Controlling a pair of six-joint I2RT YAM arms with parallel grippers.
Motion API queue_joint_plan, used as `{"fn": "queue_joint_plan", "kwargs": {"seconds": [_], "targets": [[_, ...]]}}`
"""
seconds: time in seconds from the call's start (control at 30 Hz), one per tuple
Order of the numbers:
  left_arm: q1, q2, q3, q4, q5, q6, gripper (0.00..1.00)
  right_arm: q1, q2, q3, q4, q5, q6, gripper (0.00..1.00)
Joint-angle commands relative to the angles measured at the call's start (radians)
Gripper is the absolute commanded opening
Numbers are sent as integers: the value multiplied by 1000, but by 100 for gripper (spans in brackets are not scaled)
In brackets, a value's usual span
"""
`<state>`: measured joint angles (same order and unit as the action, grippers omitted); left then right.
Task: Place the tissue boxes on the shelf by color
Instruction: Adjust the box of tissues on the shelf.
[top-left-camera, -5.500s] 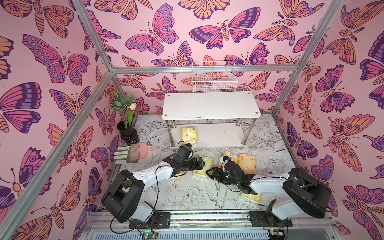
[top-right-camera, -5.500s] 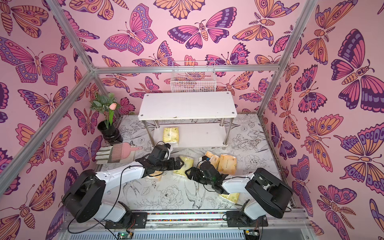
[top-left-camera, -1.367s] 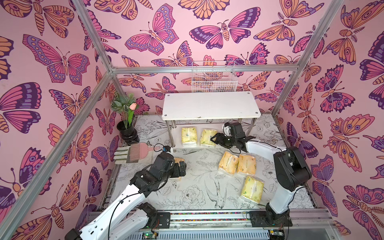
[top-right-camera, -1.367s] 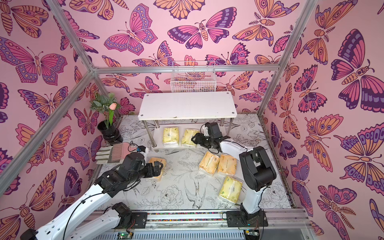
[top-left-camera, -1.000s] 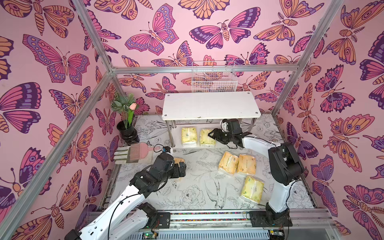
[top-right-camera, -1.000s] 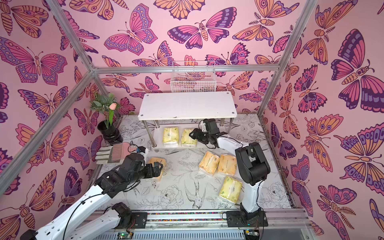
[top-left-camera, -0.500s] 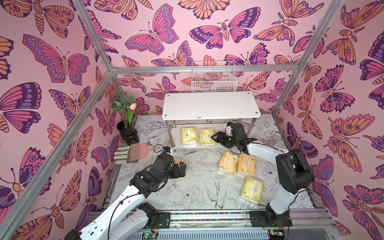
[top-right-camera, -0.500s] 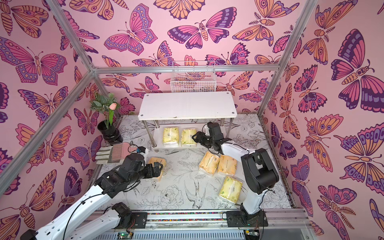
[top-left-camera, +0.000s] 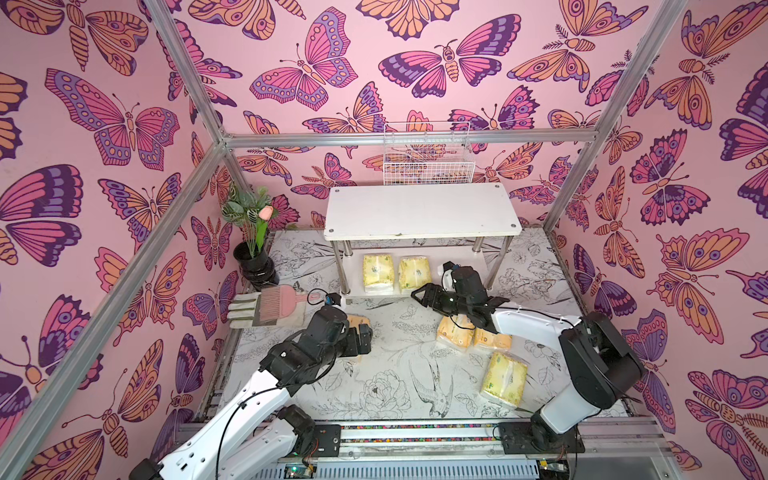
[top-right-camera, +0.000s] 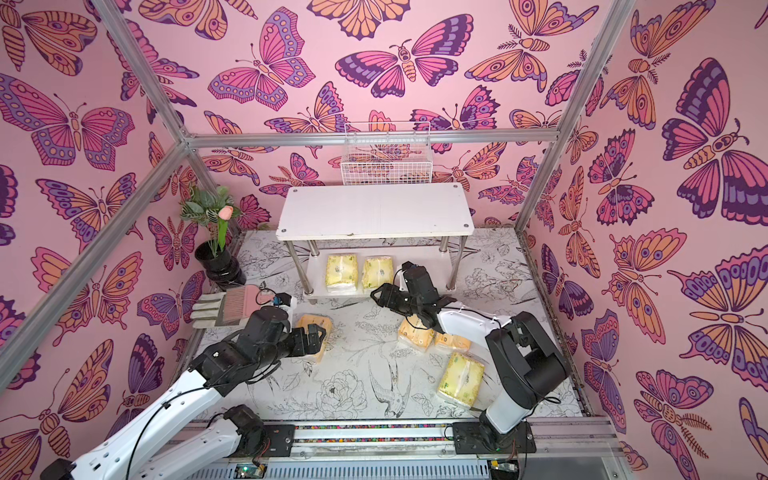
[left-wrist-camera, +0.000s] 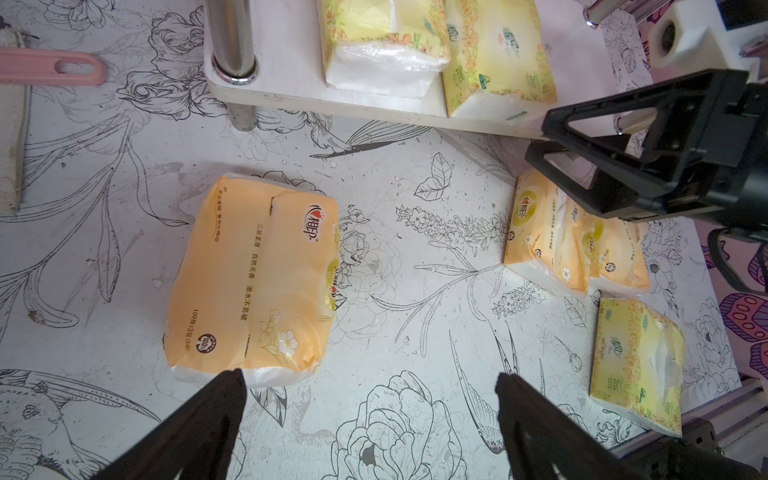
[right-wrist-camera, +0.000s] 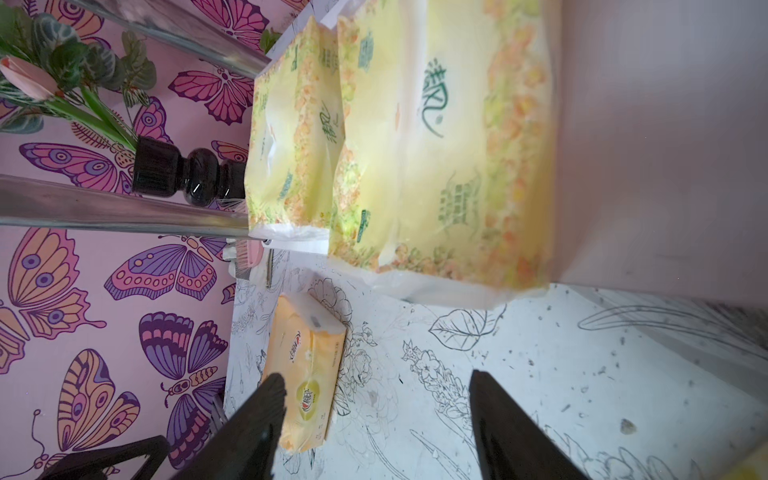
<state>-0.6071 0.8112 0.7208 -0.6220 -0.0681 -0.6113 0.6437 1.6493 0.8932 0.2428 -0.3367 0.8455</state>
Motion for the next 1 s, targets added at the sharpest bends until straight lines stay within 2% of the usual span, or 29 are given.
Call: {"fn": "queue_joint_plan", "kwargs": {"seconds": [0.0, 0.57, 0.8, 0.97], "targets": [[7, -11, -13, -5, -9, -12, 100, 11, 46, 49, 47, 15, 34, 73], [7, -20, -20, -6, -9, -14, 100, 9, 162, 203, 8, 21, 21, 73], [7, -25, -23, -6, -10, -12, 100, 8, 154, 190, 13, 20, 28, 73], [7, -24, -18, -7, -9, -8, 100, 8, 93, 144, -4, 30, 16, 73]]}}
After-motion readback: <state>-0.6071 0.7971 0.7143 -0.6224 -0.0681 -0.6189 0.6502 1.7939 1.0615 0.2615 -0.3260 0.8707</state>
